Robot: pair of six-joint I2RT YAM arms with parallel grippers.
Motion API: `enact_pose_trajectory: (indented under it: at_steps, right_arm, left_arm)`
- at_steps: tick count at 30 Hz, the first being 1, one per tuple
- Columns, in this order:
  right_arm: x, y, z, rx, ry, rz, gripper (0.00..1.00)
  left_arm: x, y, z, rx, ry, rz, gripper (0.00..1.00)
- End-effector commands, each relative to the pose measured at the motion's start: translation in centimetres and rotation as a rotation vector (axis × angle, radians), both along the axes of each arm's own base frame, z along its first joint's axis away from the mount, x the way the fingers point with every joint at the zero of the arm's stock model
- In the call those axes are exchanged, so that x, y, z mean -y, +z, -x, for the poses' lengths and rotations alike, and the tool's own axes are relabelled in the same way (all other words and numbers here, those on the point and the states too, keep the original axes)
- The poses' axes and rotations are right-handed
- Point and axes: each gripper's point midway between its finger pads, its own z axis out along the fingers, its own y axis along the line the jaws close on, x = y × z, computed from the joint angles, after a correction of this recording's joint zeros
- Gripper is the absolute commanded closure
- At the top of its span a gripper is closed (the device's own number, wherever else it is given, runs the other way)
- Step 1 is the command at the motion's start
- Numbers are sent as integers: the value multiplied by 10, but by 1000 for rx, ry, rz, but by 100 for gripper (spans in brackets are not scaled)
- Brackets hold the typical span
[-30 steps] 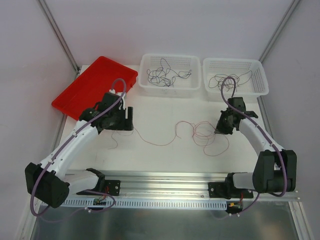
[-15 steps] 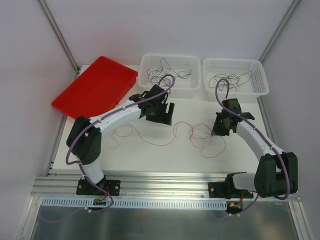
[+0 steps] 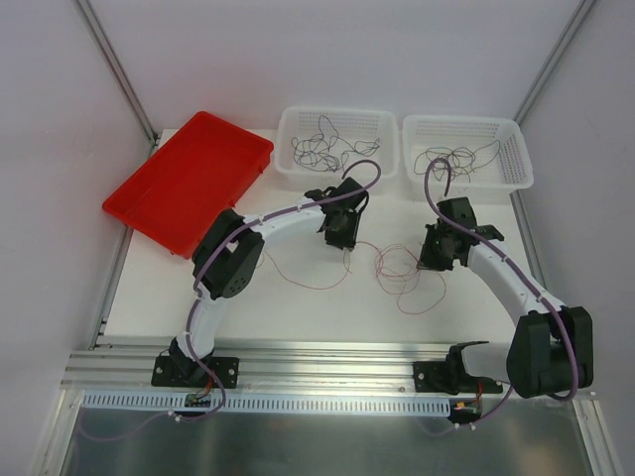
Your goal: Untangle the cables
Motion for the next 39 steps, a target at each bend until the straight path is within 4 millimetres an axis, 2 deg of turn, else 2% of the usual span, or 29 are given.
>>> enact_pose_trajectory:
  at_steps: [1, 3, 7, 10, 13, 15, 16, 18, 19, 20, 21, 22, 23, 25, 26, 27, 30, 31, 34, 39]
  right_arm:
    - [-1, 0, 7, 5, -1, 5, 99]
    - [-1, -1, 9, 2, 0, 6, 99]
    - [0, -4, 10, -2, -4, 10, 99]
    - [1, -5, 11, -2, -4, 18, 99]
    - [2, -6, 11, -1, -6, 21, 99]
    - [4, -8, 12, -7, -11, 30, 99]
    - [5, -8, 12, -6, -10, 35, 99]
    - [8, -10, 13, -11, -18, 52, 99]
    - [9, -11, 14, -16, -18, 54, 99]
    - [9, -12, 15, -20, -19, 54, 99]
    - [9, -13, 16, -26, -21, 56, 99]
    - [9, -13, 15, -25, -22, 55, 99]
    - [10, -16, 17, -37, -24, 58, 99]
    - [15, -20, 16, -42, -41, 86, 99]
    - [17, -22, 17, -51, -46, 91, 99]
    - [18, -25, 19, -61, -48, 92, 99]
    - [21, -30, 21, -80, -61, 90, 99]
    - [22, -31, 21, -83, -65, 90, 99]
    - [25, -34, 22, -94, -76, 90, 99]
    - [31, -34, 22, -97, -95, 87, 99]
  left_arm:
    - [4, 0, -6, 16, 19, -6, 72]
    - [4, -1, -4, 12, 14, -8, 85]
    - [3, -4, 0, 2, 7, -10, 99]
    - [-4, 0, 2, 13, 14, -21, 100]
    - [-13, 19, 3, 56, 18, -18, 100]
    - [-24, 23, 3, 84, 27, -47, 100]
    - [-31, 40, 0, 119, 42, -33, 100]
    - [-50, 44, 1, 133, 73, -52, 100]
    - [-60, 63, 0, 167, 101, -34, 100]
    - [-81, 60, -1, 156, 142, -48, 100]
    - [-92, 65, -1, 161, 164, -44, 100]
    - [-104, 86, -2, 200, 194, -19, 100]
    - [-130, 97, -2, 215, 246, -8, 100]
    - [-154, 109, -1, 232, 298, 12, 100]
    - [-168, 109, 5, 225, 312, 12, 100]
    - [-189, 129, 3, 269, 360, 37, 100]
    - [-223, 147, 10, 310, 397, 26, 100]
    - [-239, 164, 11, 351, 433, 38, 100]
    - [-277, 190, 20, 407, 497, 19, 100]
    - [-327, 218, 34, 479, 590, -59, 100]
